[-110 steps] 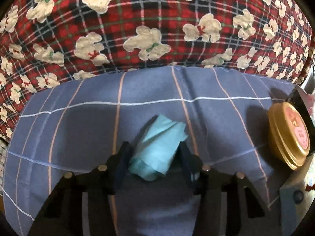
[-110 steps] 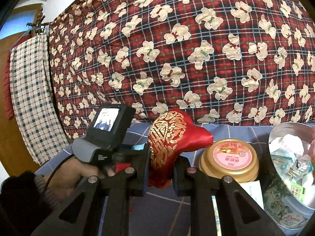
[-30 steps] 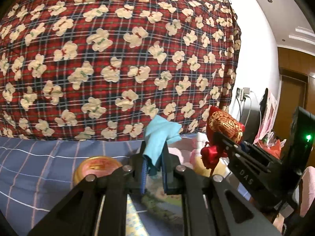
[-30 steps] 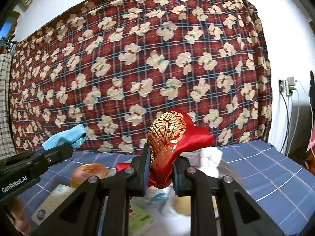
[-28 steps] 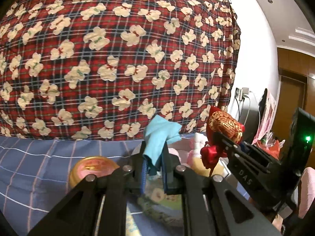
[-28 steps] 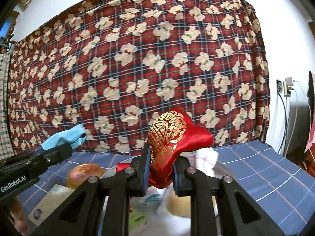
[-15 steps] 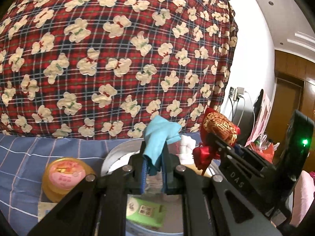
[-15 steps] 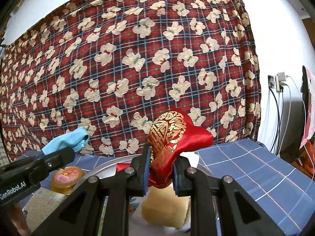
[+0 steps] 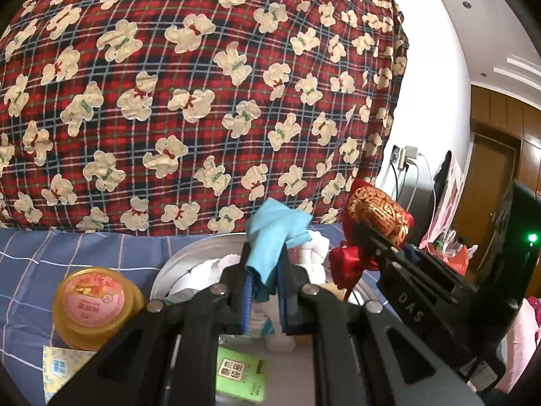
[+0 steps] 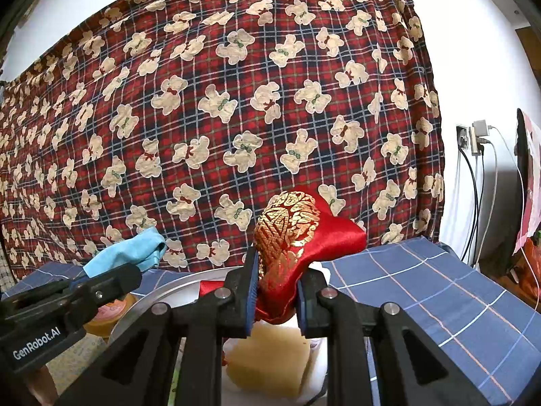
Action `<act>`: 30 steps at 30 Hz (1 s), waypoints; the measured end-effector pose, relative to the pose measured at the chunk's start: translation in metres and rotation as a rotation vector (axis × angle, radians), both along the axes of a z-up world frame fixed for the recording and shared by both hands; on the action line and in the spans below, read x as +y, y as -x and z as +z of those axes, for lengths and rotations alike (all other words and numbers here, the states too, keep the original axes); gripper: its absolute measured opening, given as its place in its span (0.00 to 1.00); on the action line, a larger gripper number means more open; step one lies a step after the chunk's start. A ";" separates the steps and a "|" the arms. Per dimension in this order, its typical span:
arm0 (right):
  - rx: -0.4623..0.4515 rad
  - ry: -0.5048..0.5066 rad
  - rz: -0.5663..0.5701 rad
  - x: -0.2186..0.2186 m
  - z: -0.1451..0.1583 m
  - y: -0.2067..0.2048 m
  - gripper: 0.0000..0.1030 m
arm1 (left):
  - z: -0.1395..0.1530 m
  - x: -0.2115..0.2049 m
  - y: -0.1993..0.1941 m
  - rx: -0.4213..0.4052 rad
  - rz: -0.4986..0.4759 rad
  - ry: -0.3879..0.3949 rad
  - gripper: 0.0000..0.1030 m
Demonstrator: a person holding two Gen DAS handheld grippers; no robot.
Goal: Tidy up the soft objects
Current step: 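Carry the blue cloth and red pouch in both grippers over the round tin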
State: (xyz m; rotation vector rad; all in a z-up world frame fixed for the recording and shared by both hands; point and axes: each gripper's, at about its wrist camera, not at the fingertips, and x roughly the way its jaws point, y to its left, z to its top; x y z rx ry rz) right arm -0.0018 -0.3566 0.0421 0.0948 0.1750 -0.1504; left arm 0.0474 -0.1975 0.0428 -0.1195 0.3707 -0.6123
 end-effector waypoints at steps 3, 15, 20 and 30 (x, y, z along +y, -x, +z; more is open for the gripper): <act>0.000 0.002 -0.004 0.000 0.000 0.000 0.20 | 0.000 0.000 0.000 0.001 0.000 0.001 0.09; -0.002 0.019 -0.019 0.002 -0.001 0.003 0.20 | -0.001 0.000 -0.002 0.005 -0.002 0.002 0.09; -0.009 0.022 -0.047 -0.001 0.001 0.008 0.20 | -0.001 0.004 -0.004 0.011 0.001 0.011 0.09; 0.007 0.033 -0.018 -0.008 0.011 0.012 0.20 | 0.007 0.014 -0.011 0.013 0.027 0.017 0.09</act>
